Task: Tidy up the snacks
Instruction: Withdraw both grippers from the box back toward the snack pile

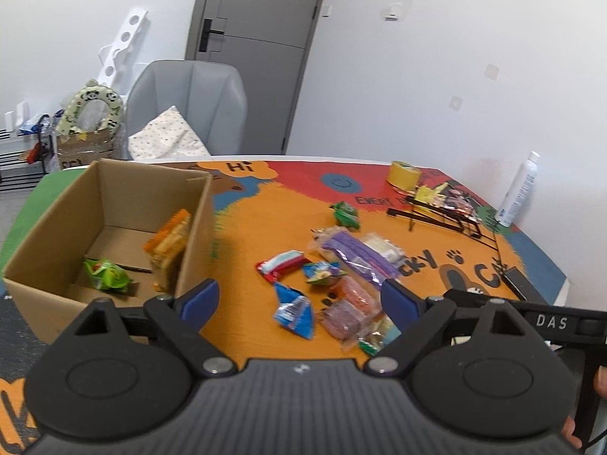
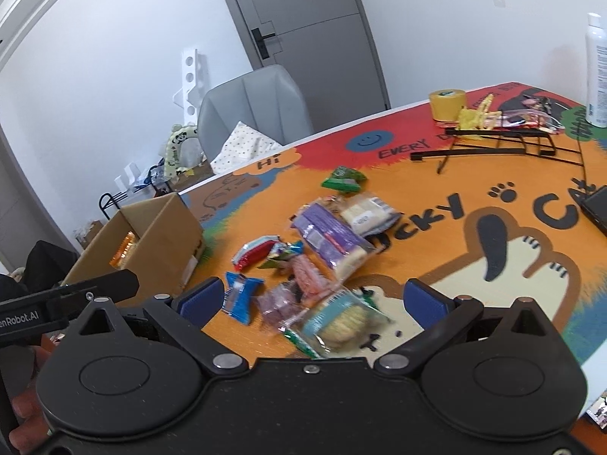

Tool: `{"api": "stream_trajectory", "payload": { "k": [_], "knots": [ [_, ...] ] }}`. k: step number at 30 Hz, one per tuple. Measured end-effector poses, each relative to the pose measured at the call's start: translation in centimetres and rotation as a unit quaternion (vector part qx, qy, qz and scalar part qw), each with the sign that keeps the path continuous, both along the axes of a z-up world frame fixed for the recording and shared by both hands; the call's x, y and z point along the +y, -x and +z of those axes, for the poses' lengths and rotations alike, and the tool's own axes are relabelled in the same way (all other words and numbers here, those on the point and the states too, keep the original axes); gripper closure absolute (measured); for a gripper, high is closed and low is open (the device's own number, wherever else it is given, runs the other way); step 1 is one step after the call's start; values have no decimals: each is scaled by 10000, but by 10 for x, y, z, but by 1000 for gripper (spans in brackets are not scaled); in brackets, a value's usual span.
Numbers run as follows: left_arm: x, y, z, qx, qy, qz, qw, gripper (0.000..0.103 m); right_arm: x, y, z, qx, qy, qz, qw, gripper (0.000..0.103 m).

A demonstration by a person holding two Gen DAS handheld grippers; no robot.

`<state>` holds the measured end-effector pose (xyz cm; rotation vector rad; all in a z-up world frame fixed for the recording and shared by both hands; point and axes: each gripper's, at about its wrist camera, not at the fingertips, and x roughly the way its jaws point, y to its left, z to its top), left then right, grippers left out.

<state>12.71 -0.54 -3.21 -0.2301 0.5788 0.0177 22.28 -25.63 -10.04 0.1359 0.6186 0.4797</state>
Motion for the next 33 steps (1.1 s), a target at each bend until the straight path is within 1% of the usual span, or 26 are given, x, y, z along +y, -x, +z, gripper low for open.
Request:
{"api": "stream_trajectory", "payload": {
  "k": [3,5,7,13,16,19,23,30,32,33],
  "knots": [
    [-8,-1,-3,-52,-7,-89,9999,12,-8,-1,-5,-18,-21,-84,10000,1],
    [-13,-4,-6,-52,-42,-133,9999,13,-14,-3,-9,25,-53,-134,9999,4],
    [-17,-8,-11,-11,-29,-168,9999,14,-20,-6,-14,101,-94,-167,9998,10],
    [-24,-21,-24,12,-94,-164,9998,16,-37,-17,-29,242,-180,-335,9990,18],
    [-25,-28,-30,45,-139,-131,9998,19,-42,-22,-37,301,-205,-376,9986,21],
    [-25,-36,-37,82,-157,-97,9998,24,-42,-28,-45,375,-226,-326,9985,22],
    [-25,-47,-47,130,-234,-19,9996,32,-31,-32,-53,459,-196,-102,9987,22],
    [-23,-57,-61,260,-259,3,9993,37,-8,-41,-65,543,-52,192,9983,22],
    [-22,-58,-63,273,-247,-5,9993,37,0,-43,-69,528,76,231,9983,21],
    [-21,-59,-65,275,-260,5,9993,37,3,-44,-70,472,154,253,9984,18]
  ]
}}
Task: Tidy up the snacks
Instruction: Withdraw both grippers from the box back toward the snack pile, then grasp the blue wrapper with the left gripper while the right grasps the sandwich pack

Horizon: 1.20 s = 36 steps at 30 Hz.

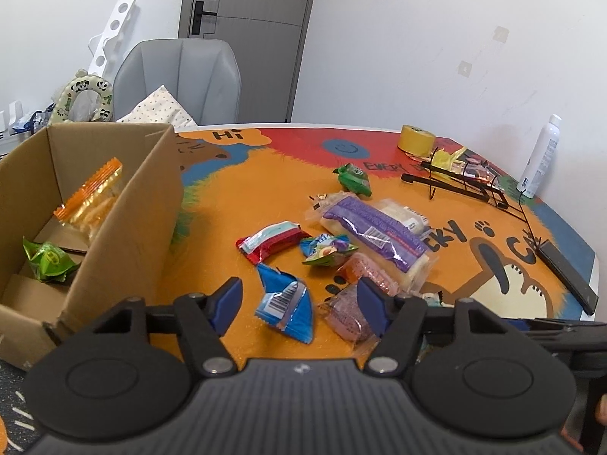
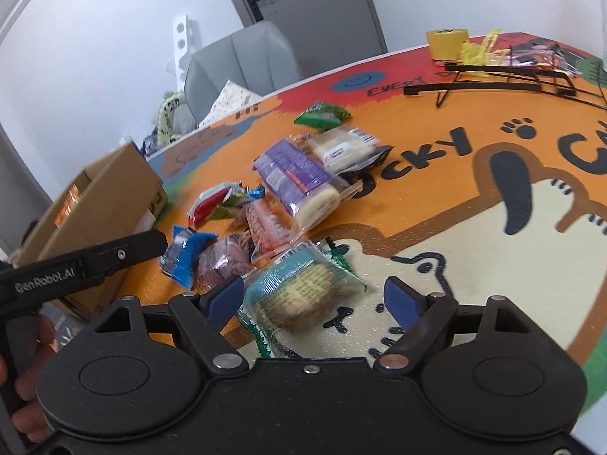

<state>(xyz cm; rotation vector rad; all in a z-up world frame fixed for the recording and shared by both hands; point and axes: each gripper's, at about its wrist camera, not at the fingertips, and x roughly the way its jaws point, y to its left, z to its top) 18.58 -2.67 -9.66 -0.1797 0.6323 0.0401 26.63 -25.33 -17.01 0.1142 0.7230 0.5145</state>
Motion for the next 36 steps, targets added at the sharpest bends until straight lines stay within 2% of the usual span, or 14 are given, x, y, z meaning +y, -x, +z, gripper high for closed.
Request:
{"api": "stream_trajectory", "payload": {
  "k": [3,8,11,13,23,25,27,28,36],
  "knots": [
    [2,-3,-3,23,-16,76,10000,37,9,0,-1,-139,178,95,9997,12],
    [5,-9,-10,91,3,145,9999,37,17,0,-3,-320,447,212,9983,11],
    [6,-13,-14,125,13,195,9997,37,22,2,-3,-440,740,227,9960,19],
    [5,-15,-16,91,29,235,9997,37,20,1,-2,-468,818,170,9954,29],
    [-4,-30,-30,96,-107,321,9994,41,-1,-8,-2,-464,693,-219,9963,31],
    [-4,-31,-32,82,-119,329,9994,46,0,-8,-2,-458,723,-212,9961,29],
    [-2,-33,-34,177,-110,326,9993,64,1,-7,-1,-408,749,-141,9963,22],
    [-1,-34,-36,230,-97,302,9992,66,2,-6,-1,-390,781,-89,9961,20],
    [1,-27,-36,228,-14,239,9995,70,3,3,0,-306,717,121,9969,19]
  ]
}}
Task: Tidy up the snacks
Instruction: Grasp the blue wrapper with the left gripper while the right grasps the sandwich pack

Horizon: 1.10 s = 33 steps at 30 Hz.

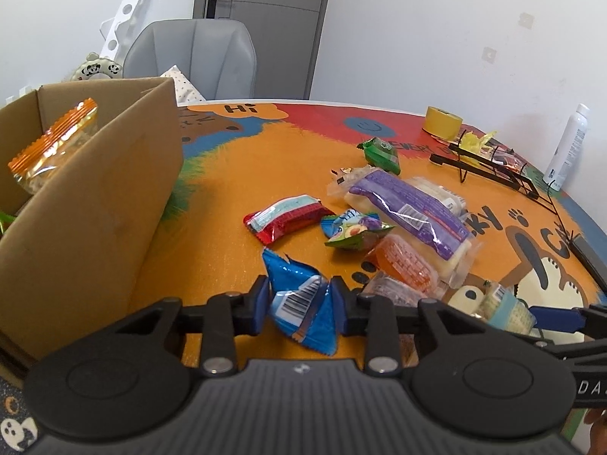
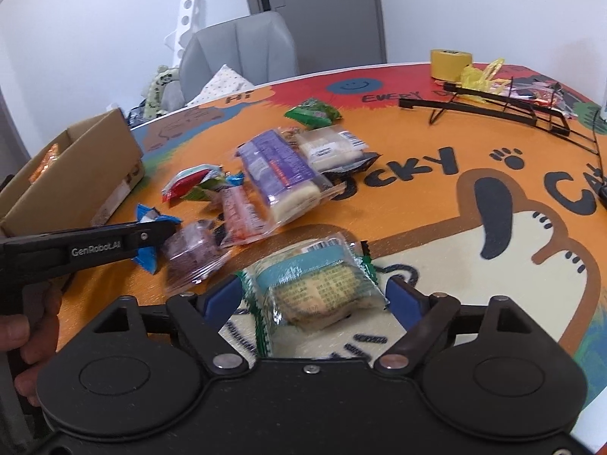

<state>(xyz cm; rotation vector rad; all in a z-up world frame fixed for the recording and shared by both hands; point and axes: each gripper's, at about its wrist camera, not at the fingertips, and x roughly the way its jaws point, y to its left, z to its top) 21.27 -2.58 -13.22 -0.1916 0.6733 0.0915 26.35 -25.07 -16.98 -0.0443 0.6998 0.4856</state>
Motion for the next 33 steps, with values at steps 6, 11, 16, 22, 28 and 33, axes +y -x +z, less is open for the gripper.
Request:
{"api": "stream_trajectory", "payload": {
  "k": [6,11,16,22,28,33],
  "knots": [
    [3,14,5,-47,58,13,10000,71,6,12,0,-64,143,124,9998,39],
    [1,25,10,-94,72,-38,9999,71,0,14,2,2,-56,32,10000,50],
    [1,36,20,-205,99,-74,9997,71,-1,19,8,-12,-123,-47,9999,56],
    [0,47,35,-307,120,-116,9994,71,0,28,21,-159,-195,-76,9997,57],
    [2,56,51,-458,138,-152,9987,71,0,35,35,-320,-280,-93,9991,58],
    [6,65,68,-631,109,-121,9979,71,2,37,50,-374,-540,-41,9978,59]
  ]
}}
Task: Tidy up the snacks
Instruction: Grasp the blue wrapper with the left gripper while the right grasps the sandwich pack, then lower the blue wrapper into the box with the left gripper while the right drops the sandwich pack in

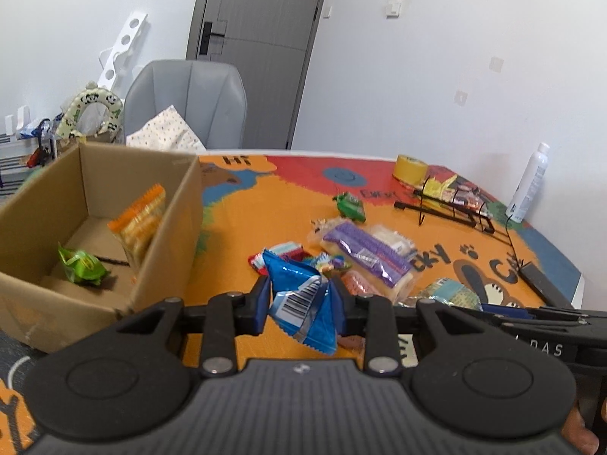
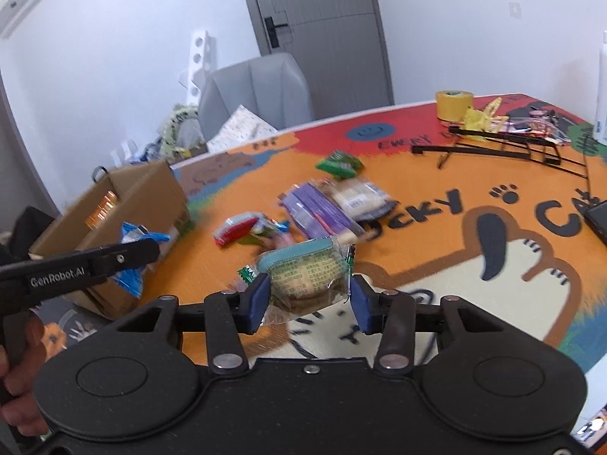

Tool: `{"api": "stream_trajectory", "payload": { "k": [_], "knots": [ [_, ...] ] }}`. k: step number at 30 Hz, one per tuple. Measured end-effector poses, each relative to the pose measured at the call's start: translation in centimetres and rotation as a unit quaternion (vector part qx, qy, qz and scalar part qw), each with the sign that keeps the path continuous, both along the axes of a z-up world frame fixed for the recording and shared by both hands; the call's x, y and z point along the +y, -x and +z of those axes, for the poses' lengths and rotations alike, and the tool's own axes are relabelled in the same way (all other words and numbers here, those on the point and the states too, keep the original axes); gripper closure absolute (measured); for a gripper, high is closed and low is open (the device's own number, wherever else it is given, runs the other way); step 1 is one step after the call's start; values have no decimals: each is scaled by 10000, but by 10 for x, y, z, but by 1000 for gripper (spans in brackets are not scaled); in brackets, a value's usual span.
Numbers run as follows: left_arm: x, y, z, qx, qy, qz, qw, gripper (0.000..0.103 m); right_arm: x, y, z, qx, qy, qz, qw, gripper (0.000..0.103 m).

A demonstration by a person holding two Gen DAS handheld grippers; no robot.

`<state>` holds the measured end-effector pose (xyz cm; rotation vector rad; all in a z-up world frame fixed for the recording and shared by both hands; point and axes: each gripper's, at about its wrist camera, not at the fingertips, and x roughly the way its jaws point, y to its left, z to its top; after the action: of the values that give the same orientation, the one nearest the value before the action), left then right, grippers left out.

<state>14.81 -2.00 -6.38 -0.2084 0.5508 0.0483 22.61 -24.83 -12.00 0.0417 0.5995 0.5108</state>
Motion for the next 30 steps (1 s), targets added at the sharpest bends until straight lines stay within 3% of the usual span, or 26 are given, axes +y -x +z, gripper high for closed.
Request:
{"api": "stream_trajectory", "payload": {
  "k": [14,30],
  "knots": [
    [34,24,48,-457,-158,269,9985,71,42,10,38,-404,-8,363,9985,60],
    [94,29,56,-418,-145,768,9961,71,92,7,56,-557,30,681,9961,60]
  ]
}}
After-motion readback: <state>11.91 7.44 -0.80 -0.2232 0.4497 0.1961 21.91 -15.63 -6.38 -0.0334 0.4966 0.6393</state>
